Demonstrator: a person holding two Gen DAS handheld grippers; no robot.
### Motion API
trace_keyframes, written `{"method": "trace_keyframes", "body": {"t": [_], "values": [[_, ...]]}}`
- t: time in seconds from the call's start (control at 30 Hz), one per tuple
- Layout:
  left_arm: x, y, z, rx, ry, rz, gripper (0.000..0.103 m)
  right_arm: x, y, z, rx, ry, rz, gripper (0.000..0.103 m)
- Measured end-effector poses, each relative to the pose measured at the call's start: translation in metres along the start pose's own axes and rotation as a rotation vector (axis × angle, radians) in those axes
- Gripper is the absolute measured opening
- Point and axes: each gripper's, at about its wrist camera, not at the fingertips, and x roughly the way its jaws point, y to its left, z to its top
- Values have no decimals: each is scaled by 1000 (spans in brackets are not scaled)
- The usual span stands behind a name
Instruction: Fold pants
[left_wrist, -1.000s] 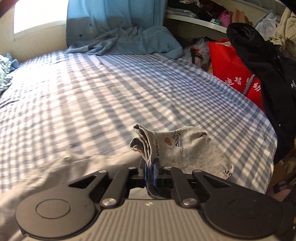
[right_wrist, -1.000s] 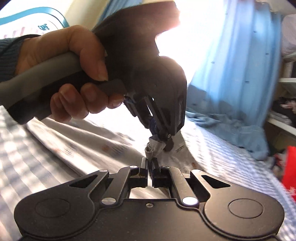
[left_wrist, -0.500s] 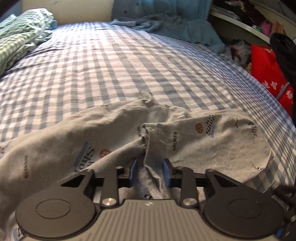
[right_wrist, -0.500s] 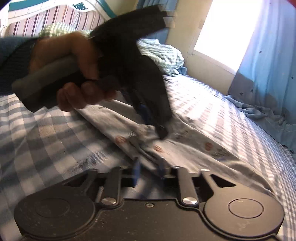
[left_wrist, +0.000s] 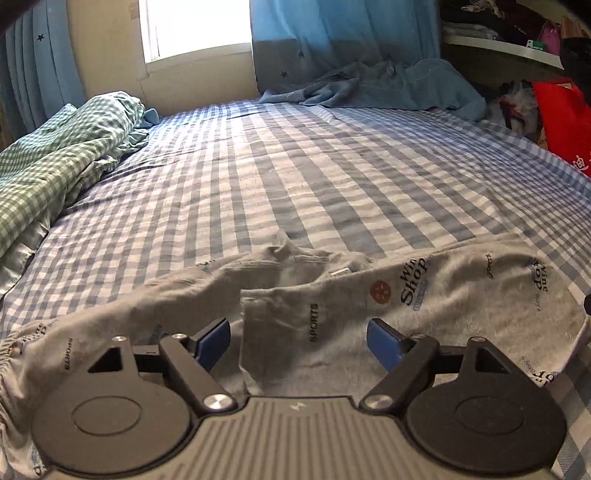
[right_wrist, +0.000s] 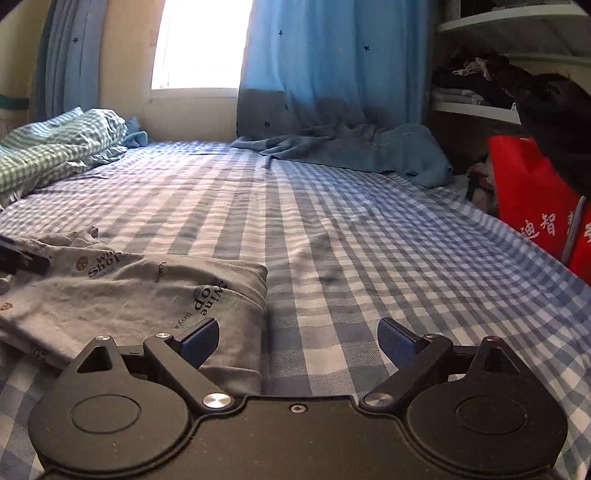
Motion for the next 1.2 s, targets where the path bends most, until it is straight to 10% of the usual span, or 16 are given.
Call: {"method": "trace_keyframes", "body": {"t": [0.2,0.33,0.47,0.6,0.67,0.8,1.2], "values": [[8,-34,32,127,-20,-226,94,-22,-20,-11,-234,-3,319,94],[38,-80,71,255,31,-437,95,-13,-34,-8,-285,0,484,75],[69,-127,94,379,122,-519,69,7,-47,-8,-338,24,608,48],[86,-164,100,511,220,-571,54,21,-64,-2,-315,39,745,47],[90,-176,101,547,265,-570,48,27,-69,1,-301,42,790,45],[96,-188,108,577,356,-508,5,36,-70,4,-297,60,854,37],[67,-202,99,588,207,-316,1,8,-64,4,-399,43,868,6]]}}
